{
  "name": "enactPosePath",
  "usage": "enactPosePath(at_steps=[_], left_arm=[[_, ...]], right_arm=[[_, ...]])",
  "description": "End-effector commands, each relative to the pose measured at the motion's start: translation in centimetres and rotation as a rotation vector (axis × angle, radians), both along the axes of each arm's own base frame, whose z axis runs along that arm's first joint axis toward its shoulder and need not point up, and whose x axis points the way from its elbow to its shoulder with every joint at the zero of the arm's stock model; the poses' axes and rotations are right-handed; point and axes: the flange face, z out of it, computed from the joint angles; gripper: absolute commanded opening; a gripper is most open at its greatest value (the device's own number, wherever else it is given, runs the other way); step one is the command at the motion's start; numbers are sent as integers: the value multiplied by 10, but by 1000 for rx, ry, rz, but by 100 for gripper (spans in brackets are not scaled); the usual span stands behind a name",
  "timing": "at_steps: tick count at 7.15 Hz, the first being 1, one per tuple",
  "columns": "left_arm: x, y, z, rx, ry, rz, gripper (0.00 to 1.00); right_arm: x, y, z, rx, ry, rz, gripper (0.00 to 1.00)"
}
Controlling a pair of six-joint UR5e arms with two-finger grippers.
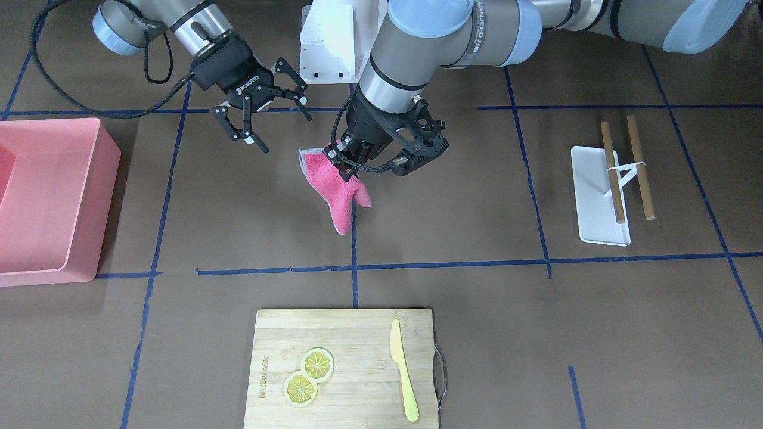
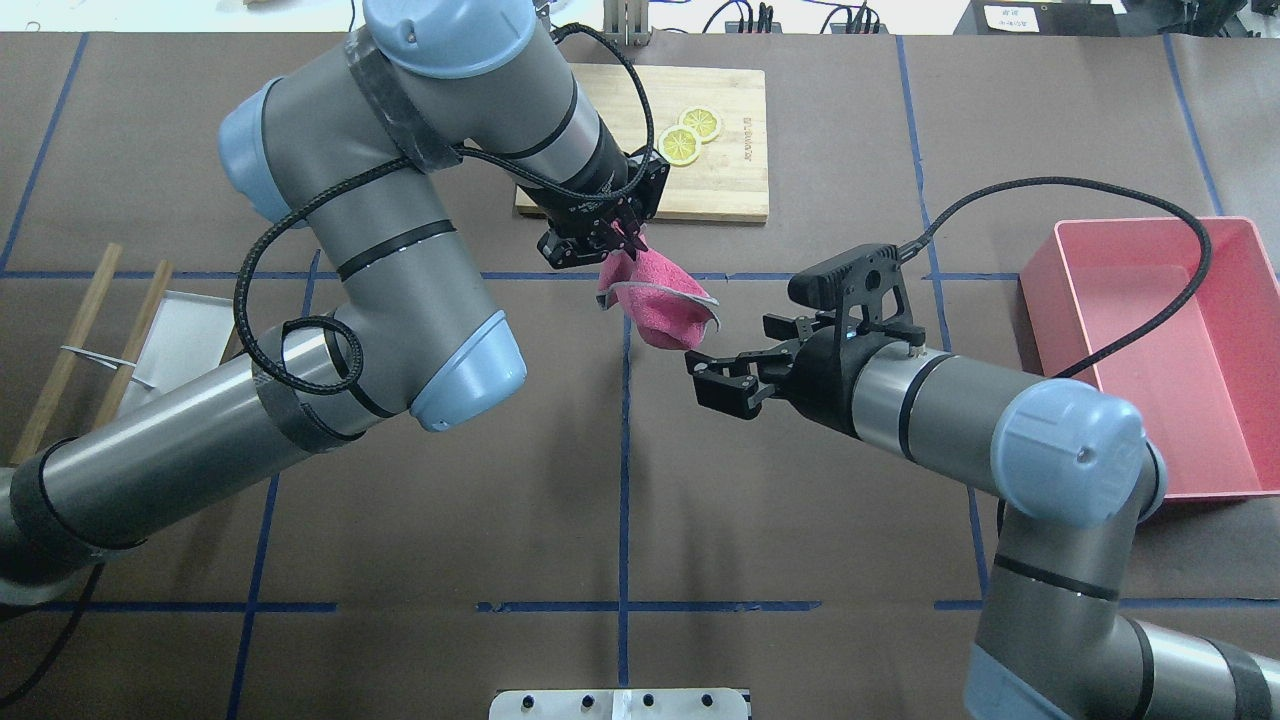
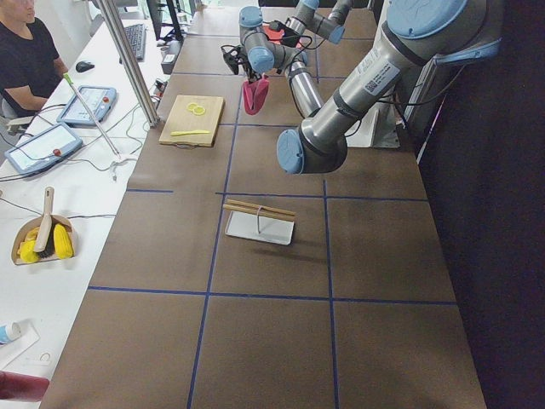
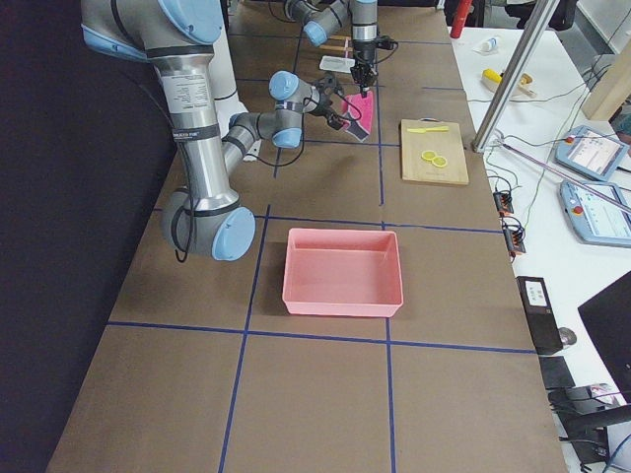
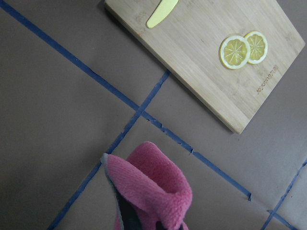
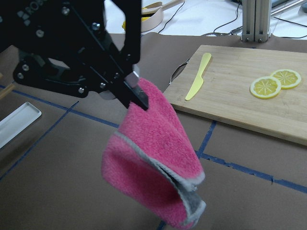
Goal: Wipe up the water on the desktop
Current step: 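Grasp the hanging pink cloth with the right gripper below the left gripper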
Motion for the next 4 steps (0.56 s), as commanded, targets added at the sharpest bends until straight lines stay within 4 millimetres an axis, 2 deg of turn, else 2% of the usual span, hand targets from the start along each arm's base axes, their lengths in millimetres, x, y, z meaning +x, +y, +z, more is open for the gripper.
enactPosePath(at_steps=[1, 2, 3, 4], left_arm=[[12, 16, -4, 9, 10, 29, 1], [17, 24, -6, 14, 16, 43, 1], [23, 32, -6, 15, 16, 58, 2], [19, 36, -10, 21, 27, 58, 2]], right_arm=[[-26, 17, -12, 73, 94, 40, 97], [-40, 25, -20, 98, 149, 82, 97], [-42, 28, -20, 104, 160, 101, 97], [-45, 30, -19, 105, 167, 99, 97]])
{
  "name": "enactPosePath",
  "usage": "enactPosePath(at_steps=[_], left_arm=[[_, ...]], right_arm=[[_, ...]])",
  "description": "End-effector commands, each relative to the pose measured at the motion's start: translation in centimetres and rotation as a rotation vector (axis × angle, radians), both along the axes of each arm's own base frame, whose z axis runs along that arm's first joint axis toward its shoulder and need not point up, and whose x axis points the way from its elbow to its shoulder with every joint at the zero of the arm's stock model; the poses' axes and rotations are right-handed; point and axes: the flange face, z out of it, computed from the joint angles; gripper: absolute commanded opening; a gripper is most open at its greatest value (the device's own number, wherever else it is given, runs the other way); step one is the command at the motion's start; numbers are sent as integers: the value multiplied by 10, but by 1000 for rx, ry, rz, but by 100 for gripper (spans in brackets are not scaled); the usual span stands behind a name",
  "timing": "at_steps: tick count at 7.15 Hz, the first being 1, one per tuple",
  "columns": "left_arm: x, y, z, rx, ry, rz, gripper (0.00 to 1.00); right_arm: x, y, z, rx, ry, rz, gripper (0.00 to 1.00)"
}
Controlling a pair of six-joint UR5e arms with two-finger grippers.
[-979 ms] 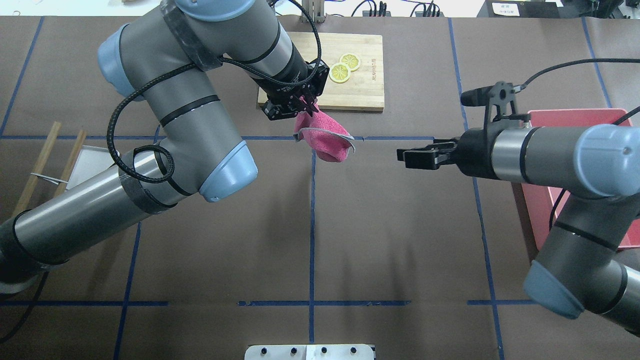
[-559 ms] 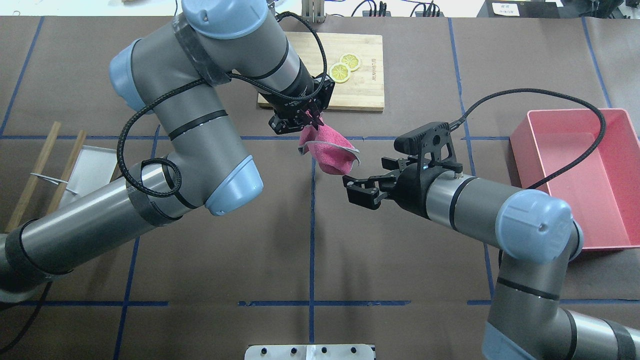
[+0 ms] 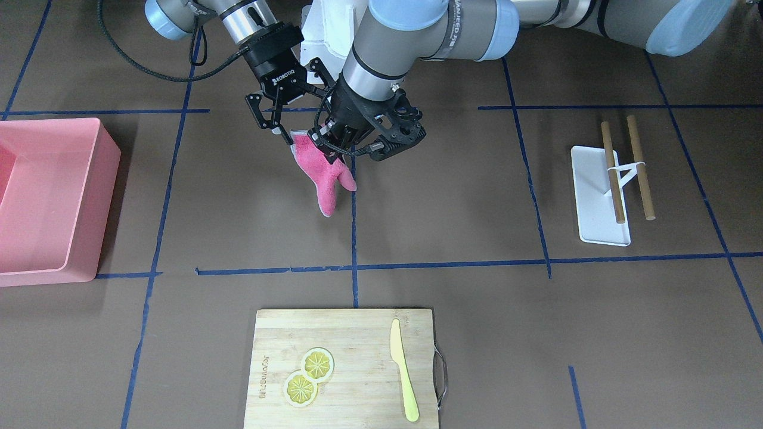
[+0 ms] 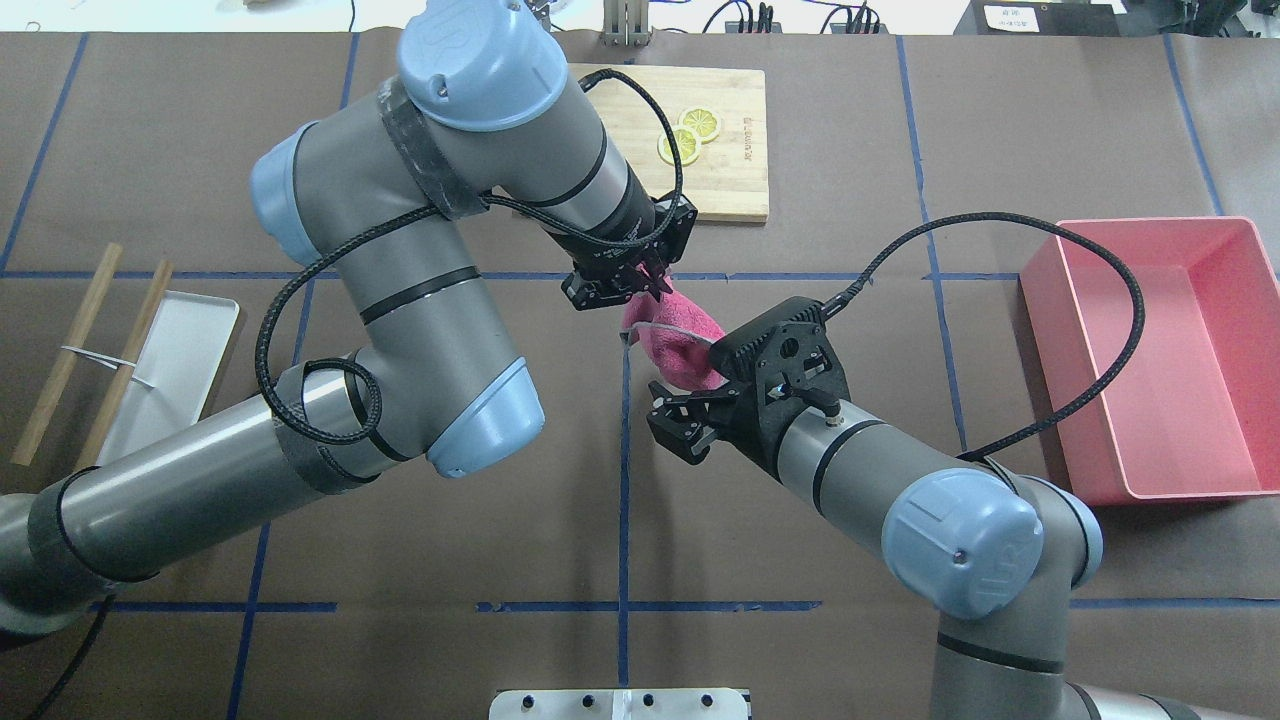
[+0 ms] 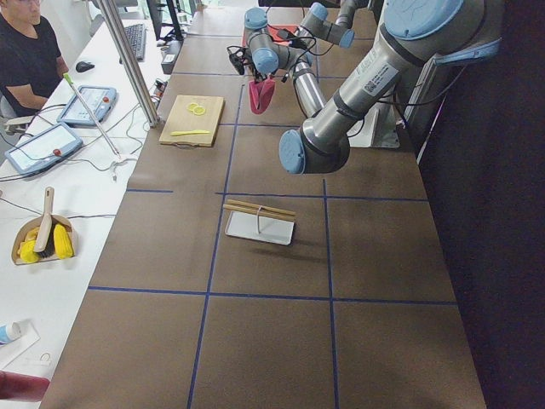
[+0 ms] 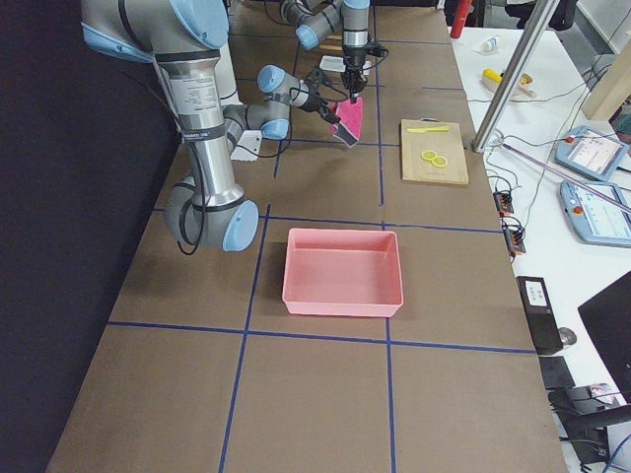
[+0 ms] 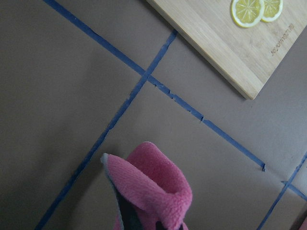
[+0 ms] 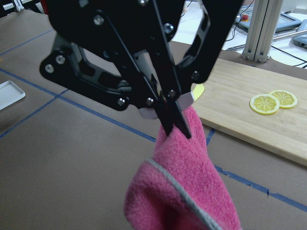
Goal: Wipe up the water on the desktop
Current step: 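Grasp the hanging pink cloth with the right gripper below the left gripper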
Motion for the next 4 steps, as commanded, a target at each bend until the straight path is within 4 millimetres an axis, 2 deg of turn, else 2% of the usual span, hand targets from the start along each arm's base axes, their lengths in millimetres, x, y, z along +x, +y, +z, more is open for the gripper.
enactPosePath(at_steps=[1, 2, 3, 4], left_arm=[[-9, 14, -5, 16, 24, 8, 2], [-10, 24, -7, 24, 37, 20, 2], [-11, 25, -8, 27, 41, 21, 3], [-11, 25, -8, 28, 41, 21, 3]], right_arm=[[-6, 3, 3, 7, 24, 10, 97], [-7, 4, 3, 6, 25, 9, 97], [-9, 7, 3, 6, 25, 2, 89], [-11, 9, 4, 5, 26, 3, 73]])
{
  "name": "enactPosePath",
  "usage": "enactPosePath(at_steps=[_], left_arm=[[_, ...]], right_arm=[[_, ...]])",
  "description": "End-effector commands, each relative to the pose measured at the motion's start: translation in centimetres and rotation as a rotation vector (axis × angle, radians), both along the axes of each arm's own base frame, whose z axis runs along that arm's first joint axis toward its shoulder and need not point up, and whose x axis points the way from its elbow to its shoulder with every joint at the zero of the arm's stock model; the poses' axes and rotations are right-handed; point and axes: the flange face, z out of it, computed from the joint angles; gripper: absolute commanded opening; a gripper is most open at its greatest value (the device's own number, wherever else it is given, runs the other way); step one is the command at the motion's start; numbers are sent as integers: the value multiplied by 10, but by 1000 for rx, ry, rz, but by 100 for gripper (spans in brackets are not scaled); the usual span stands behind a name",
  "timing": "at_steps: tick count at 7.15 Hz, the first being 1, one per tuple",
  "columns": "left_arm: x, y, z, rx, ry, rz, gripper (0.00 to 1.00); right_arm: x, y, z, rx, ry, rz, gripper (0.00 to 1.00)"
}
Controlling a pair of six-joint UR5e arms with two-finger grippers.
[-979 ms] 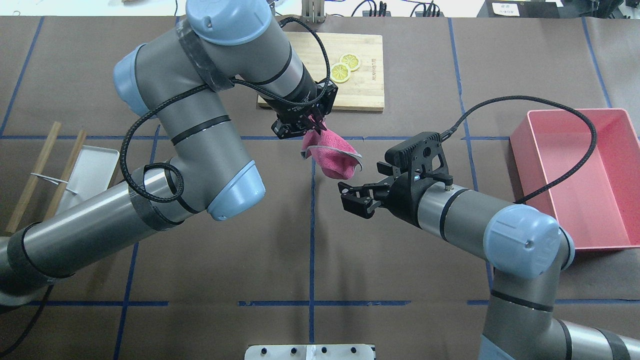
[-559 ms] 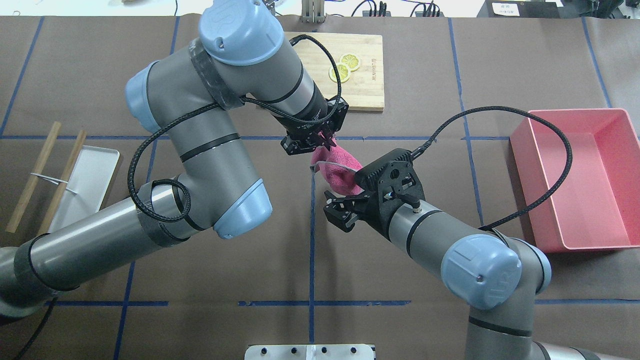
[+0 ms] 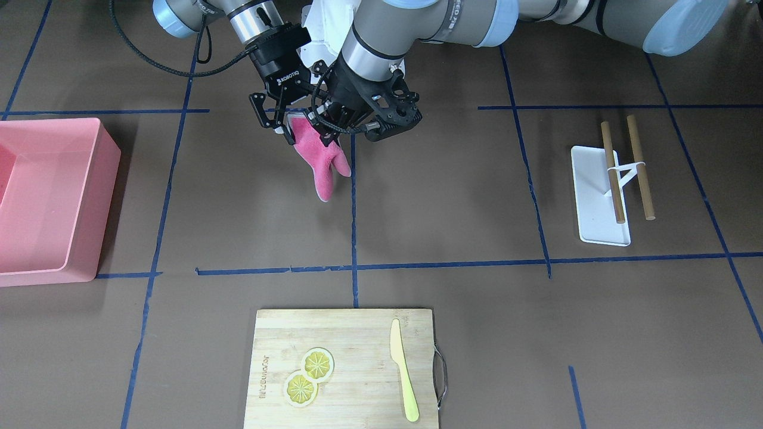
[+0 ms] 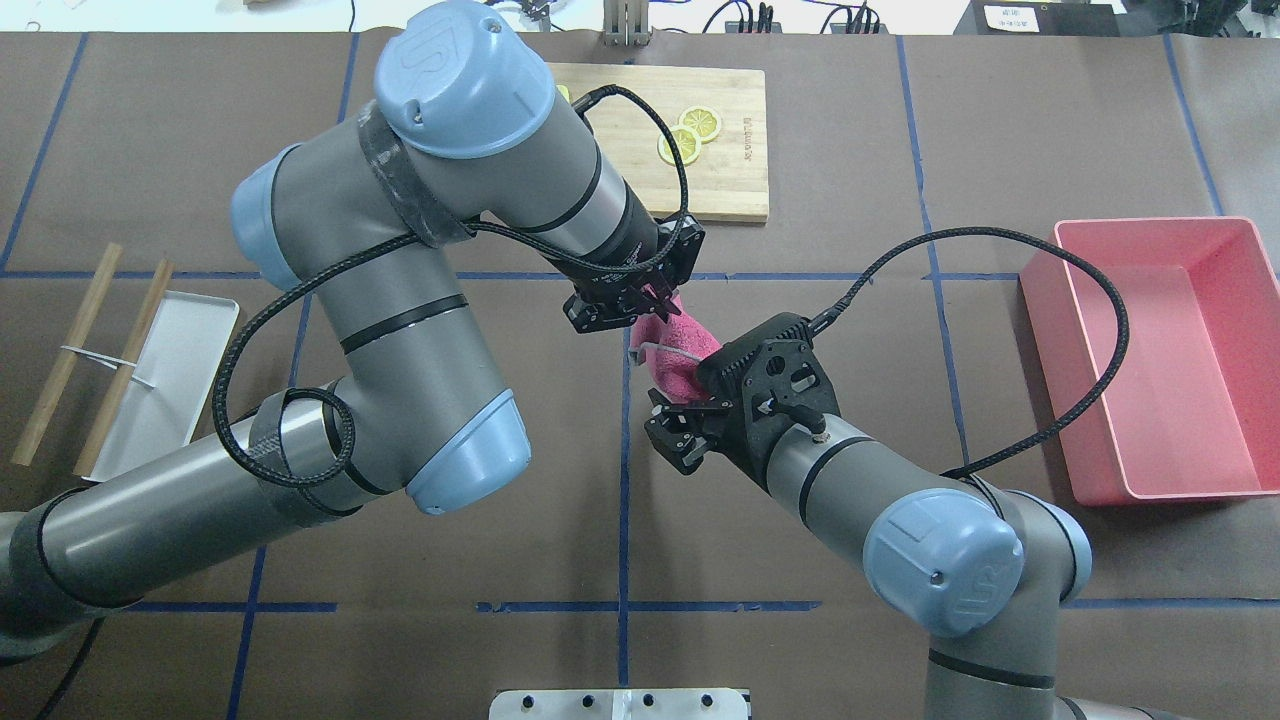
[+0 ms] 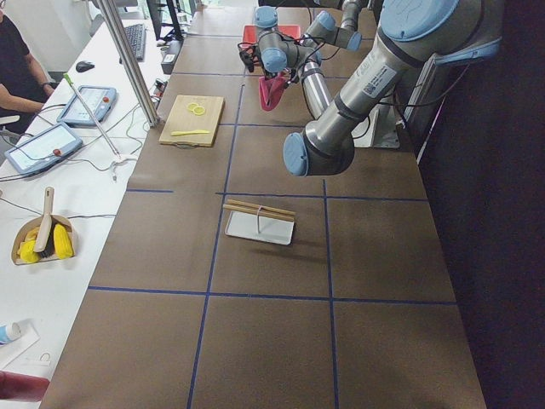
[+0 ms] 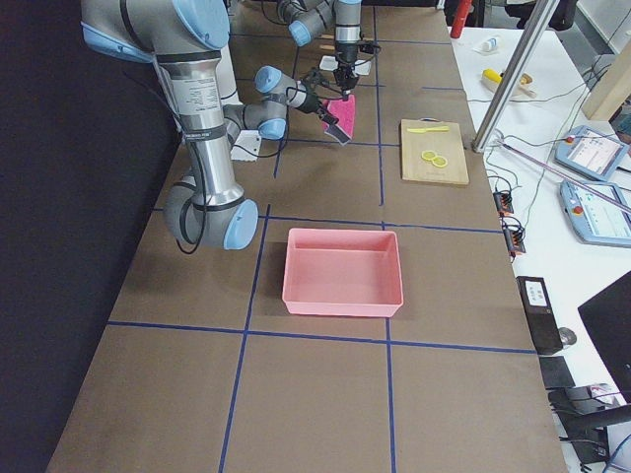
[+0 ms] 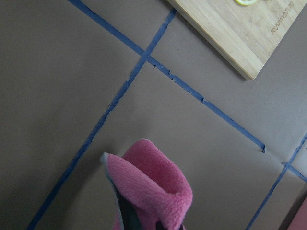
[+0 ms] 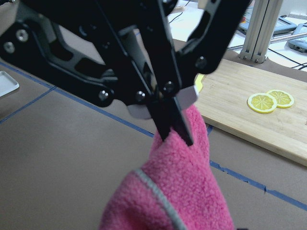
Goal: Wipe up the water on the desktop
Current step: 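Grasp the hanging pink cloth with the right gripper below the left gripper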
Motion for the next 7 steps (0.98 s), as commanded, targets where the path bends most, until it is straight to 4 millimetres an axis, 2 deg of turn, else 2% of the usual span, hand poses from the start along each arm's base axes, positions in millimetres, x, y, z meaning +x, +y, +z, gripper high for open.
enactPosePath(at_steps=[1, 2, 3, 4, 5, 7], left_arm=[[-1, 2, -1, 3, 3, 2, 3], [0, 3, -1, 6, 5, 4, 3], [3, 6, -1, 11, 4, 14, 6], [2, 6, -1, 14, 4, 14, 13], [2, 6, -1, 16, 4, 14, 26], [-1, 8, -2, 23, 10, 15, 46]], right_arm=[[-6, 8, 0, 12, 5, 28, 67], [-8, 10, 2, 14, 15, 32, 61], [-9, 9, 2, 11, 32, 34, 40], [-8, 10, 4, 10, 37, 35, 22], [-7, 10, 4, 10, 37, 35, 9], [-9, 8, 6, 13, 74, 40, 1]])
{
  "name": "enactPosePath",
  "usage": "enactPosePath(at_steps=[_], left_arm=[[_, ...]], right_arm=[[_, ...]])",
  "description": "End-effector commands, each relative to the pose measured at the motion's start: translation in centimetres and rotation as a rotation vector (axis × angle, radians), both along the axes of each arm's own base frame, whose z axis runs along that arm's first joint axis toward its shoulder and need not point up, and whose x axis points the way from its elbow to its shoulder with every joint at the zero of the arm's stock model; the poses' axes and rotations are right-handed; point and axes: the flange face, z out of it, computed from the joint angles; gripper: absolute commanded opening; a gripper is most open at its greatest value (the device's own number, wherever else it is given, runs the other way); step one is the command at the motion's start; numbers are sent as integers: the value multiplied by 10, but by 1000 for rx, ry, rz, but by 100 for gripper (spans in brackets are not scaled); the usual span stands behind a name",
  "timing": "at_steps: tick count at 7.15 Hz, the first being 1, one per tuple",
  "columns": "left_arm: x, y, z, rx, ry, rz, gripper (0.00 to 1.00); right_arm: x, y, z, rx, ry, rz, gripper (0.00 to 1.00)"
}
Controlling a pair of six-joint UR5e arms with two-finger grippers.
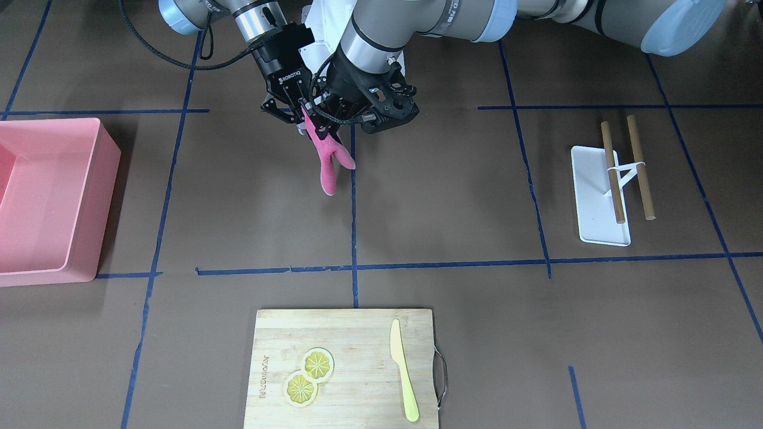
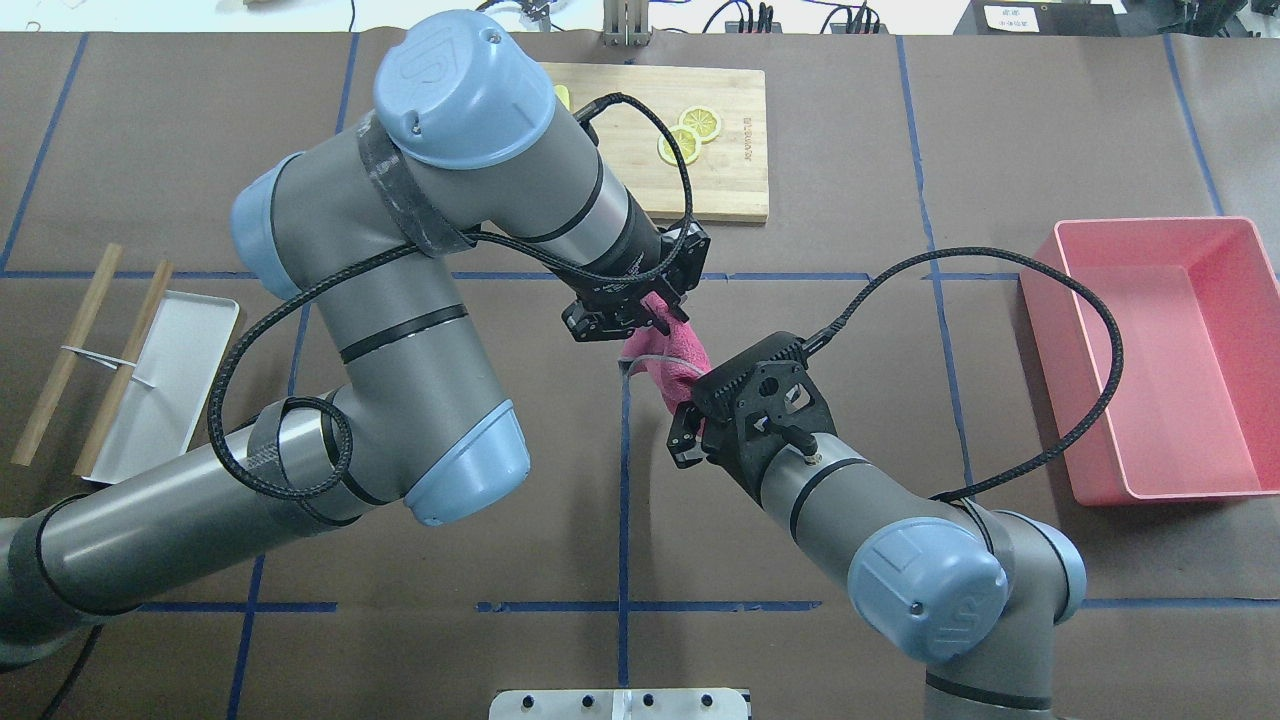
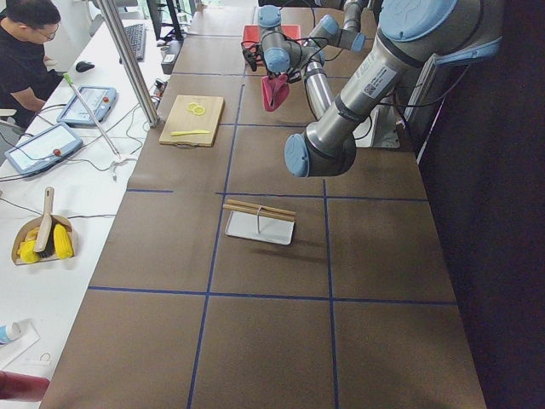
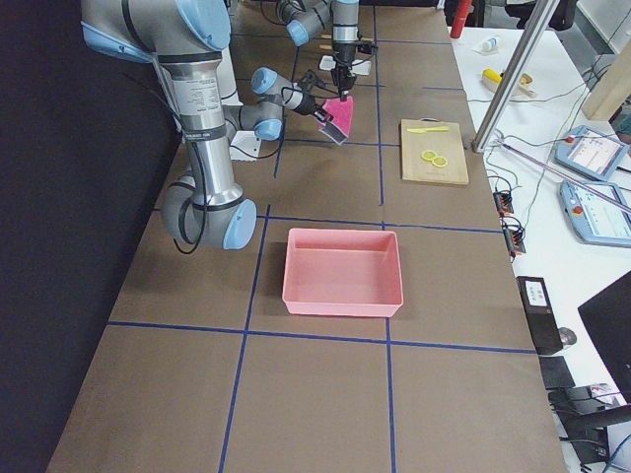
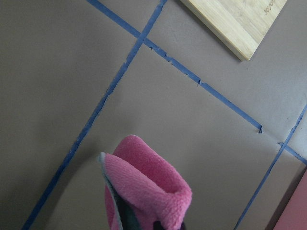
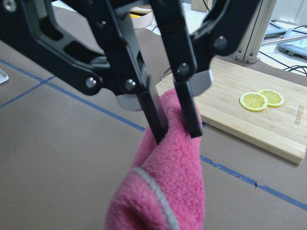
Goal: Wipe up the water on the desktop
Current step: 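Grasp the hanging pink cloth with the right gripper below the left gripper, then open and withdraw the left gripper while the right gripper pulls the cloth away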
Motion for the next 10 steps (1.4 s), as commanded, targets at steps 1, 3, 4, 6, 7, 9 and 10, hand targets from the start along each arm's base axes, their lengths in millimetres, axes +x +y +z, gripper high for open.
enactPosePath(at_steps=[1, 3, 4, 6, 7, 9, 10], left_arm=[[-2, 2, 1, 4, 3, 0, 59], [-30, 4, 0, 25, 28, -23, 75], [-59, -14, 9, 59, 23, -62, 75], [-100, -36, 40, 131, -12, -96, 76], [-115, -50, 57, 175, -43, -101, 76], [-130, -63, 91, 188, -94, -108, 78], [-142, -73, 98, 195, -108, -125, 78]], right_arm=[[-1, -1, 0, 6, 28, 1, 0], [12, -2, 3, -12, 56, 13, 0], [28, 1, 10, -59, 147, 18, 0], [40, -10, 54, -390, 60, 38, 0], [73, -37, 89, -518, 94, -7, 0], [145, -66, 165, -759, 154, -65, 0], [158, -73, 194, -849, 177, -103, 0]])
